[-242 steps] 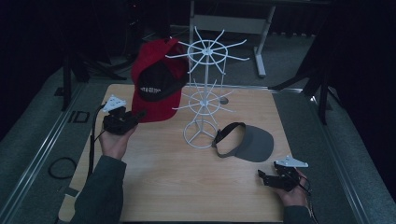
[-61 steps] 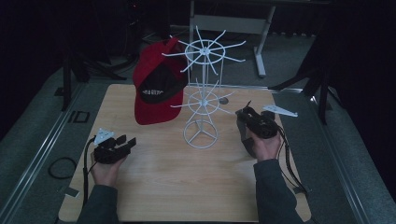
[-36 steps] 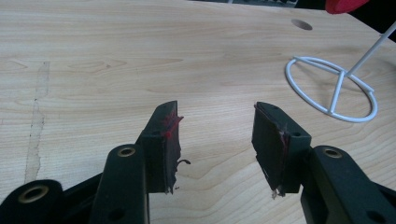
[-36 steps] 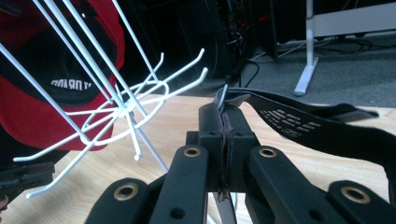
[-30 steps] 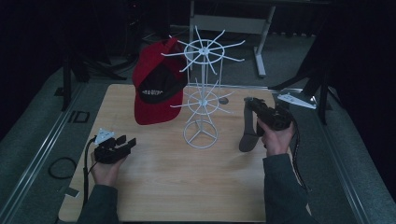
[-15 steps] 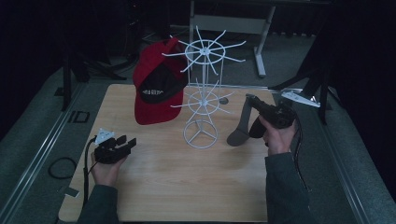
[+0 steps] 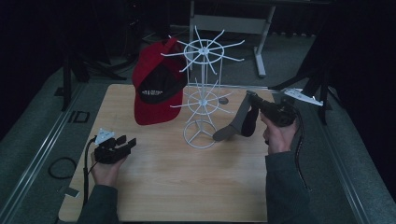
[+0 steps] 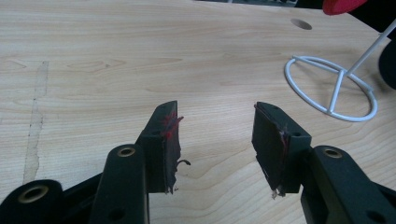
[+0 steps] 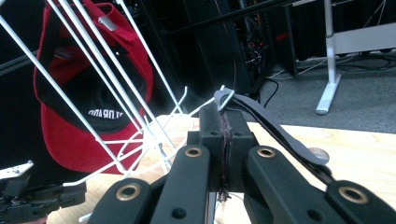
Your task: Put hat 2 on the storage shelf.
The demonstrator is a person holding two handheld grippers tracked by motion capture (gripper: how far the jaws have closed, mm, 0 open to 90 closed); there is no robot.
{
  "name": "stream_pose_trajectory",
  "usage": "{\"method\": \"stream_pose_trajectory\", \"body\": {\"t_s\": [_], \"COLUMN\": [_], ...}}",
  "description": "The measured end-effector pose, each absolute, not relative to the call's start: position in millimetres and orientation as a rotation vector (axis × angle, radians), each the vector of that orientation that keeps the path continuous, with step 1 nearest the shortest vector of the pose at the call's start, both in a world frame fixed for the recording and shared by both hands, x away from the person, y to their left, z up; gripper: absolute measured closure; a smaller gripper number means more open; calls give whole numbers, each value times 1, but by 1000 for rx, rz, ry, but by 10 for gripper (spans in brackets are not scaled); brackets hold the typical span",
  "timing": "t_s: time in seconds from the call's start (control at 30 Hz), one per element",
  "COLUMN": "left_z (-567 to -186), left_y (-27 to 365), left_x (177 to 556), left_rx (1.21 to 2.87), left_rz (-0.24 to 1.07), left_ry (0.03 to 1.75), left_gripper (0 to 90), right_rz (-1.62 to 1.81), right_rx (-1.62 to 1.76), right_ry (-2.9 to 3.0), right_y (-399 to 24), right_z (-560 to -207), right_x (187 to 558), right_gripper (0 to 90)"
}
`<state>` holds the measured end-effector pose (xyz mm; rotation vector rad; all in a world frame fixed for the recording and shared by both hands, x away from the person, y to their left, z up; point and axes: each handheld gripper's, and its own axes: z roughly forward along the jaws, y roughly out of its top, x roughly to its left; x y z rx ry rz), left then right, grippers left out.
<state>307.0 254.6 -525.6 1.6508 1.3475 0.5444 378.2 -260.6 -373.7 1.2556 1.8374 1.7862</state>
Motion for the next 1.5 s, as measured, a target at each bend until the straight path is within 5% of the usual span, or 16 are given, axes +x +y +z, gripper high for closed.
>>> {"method": "stream_pose_trajectory", "body": {"t_s": [1.5], "left_z": [-527], "left_y": [253], "left_x": [308], "left_rx": [1657], "left_rz": [539], "left_ry": [1349], "left_gripper": [516], "right_rz": [1893], "right_rx": [1126], "right_ry": [1834], "right_y": [-258], "right_z": [-334], "right_x": [360], "right_gripper": [892]}}
